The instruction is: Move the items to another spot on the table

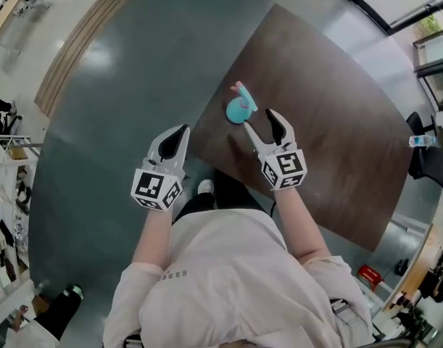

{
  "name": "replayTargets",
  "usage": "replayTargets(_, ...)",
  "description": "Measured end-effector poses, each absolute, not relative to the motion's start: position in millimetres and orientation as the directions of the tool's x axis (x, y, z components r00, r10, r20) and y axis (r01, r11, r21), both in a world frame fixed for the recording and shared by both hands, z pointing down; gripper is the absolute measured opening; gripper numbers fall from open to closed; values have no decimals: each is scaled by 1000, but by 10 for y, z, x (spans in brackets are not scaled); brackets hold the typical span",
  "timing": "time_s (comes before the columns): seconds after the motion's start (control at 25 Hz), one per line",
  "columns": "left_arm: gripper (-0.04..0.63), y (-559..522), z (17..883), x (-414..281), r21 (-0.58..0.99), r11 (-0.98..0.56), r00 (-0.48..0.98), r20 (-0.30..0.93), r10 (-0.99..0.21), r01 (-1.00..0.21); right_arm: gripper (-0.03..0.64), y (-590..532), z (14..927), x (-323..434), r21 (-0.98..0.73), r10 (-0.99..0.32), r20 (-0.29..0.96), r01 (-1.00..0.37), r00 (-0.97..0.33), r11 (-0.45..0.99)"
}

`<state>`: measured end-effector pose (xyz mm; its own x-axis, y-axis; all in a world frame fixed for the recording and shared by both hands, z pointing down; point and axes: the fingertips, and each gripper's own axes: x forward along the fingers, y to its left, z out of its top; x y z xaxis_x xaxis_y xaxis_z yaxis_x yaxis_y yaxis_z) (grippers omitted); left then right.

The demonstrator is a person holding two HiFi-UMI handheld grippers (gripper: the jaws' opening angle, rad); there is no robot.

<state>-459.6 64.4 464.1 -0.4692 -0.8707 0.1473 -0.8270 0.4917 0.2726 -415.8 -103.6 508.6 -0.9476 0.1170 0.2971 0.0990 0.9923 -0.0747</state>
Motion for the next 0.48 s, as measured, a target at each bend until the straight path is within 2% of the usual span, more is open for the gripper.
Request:
replayTargets(0.16,15,616,4702,-4832,275,518,-492,163,-855,-810,288,-1019,5242,-4585,-96,188,309,166,-932,981)
replayTargets(0.48,15,624,4992,-5125,307,560,-513,225,-828,-769,288,-870,5572,-4975,-95,294,369,279,-882,956)
